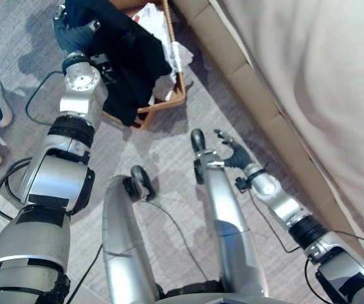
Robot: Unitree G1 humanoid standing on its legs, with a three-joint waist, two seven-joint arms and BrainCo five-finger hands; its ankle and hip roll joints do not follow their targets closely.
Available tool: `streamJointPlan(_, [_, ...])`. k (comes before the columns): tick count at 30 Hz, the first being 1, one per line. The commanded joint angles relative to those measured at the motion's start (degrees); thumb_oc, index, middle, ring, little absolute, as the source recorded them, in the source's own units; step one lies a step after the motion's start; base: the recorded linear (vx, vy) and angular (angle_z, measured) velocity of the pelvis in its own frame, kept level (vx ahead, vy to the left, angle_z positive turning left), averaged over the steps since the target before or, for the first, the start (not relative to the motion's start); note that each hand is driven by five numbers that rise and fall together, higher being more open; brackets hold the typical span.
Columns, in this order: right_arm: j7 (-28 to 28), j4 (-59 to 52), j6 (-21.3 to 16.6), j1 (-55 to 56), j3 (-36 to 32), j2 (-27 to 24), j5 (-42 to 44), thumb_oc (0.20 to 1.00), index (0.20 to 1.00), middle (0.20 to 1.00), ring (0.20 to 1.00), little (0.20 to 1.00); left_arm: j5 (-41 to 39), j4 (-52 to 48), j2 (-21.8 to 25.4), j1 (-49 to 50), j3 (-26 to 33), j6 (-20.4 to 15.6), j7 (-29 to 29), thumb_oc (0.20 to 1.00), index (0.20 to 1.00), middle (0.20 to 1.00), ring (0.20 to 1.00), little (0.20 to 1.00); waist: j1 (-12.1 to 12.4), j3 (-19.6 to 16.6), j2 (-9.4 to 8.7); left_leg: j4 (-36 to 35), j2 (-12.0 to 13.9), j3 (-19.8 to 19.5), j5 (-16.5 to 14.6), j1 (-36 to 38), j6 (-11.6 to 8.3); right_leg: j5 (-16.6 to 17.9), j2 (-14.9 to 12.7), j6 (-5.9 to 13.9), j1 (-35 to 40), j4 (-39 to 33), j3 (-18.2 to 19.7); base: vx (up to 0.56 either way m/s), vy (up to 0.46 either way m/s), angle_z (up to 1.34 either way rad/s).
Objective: Pick up clothes into the bucket
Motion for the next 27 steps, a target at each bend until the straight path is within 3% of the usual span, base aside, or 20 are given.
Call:
streamJointPlan(1, [-0.21,-5.28,-3.18,2.89,1.21,0.8,0.23,1.0,1.0,1.0,1.0,1.0,2.82,-1.04,0.75,0.18,-0.41,-1.93,-1.02,1.0,1.0,1.0,1.0,1.0,-1.64,-3.88,1.31,1.14,-2.83,-1.76,-5.26,-0.28,4.81,-2.08,-3.76,2.93,2.1,-2.01,0.16,0.0,0.0,0.0])
streamJointPlan(5, [-0.08,-5.07,-2.94,2.9,1.17,0.8,0.0,1.0,1.0,1.0,1.0,1.0,5.06,-1.29,1.06,0.12,-2.31,-0.89,-2.44,1.0,1.0,1.0,1.0,1.0,-1.59,-4.19,1.52,0.91,-2.93,-1.65,-5.01,-0.23,4.72,-1.89,-3.89,2.89,2.18,-2.2,0.19,0.0,0.0,0.0])
streamJointPlan(8, [0.21,-5.02,-3.04,3.0,0.78,0.2,-0.38,1.0,1.0,1.0,1.0,1.0,11.73,-0.97,2.94,-0.62,-6.53,1.03,-4.13,1.0,1.0,1.0,1.0,1.0,-1.43,-4.3,1.97,0.74,-2.96,-1.37,-4.71,-0.08,4.7,-1.36,-3.96,2.96,2.33,-2.39,0.34,-0.01,0.011,0.0])
streamJointPlan(16, [0.24,-4.71,-2.73,4.18,-0.66,-0.77,-0.82,1.0,1.0,1.0,1.0,1.0,13.11,-1.06,3.49,-1.62,-8.04,1.32,-4.69,1.0,1.0,1.0,1.0,1.0,-1.05,-4.17,2.56,-0.25,-3.17,-1.0,-4.14,0.52,4.7,-0.76,-4.53,3.11,3.13,-3.21,0.59,-0.01,0.009,0.02])
streamJointPlan(21, [0.73,-4.22,-2.66,4.66,-1.49,-1.25,-1.45,1.0,1.0,1.0,1.0,1.0,18.46,-2.64,6.14,-1.6,-11.59,1.98,-7.04,1.0,1.0,1.0,1.0,1.0,-0.81,-3.97,2.96,-1.18,-3.39,-0.59,-3.66,1.43,4.8,-0.3,-4.78,3.2,3.92,-3.99,0.89,-0.01,0.026,0.0])
streamJointPlan(27, [0.66,-3.78,-2.44,4.71,-2.02,-0.84,-1.73,1.0,1.0,1.0,1.0,1.0,13.75,-3.29,6.41,0.72,-8.29,0.6,-7.06,1.0,1.0,1.0,1.0,1.0,-0.37,-4.16,3.46,-2.25,-3.79,-0.54,-3.45,2.54,4.81,-0.39,-5.37,3.31,5.03,-4.72,0.99,0.0,0.011,0.0])
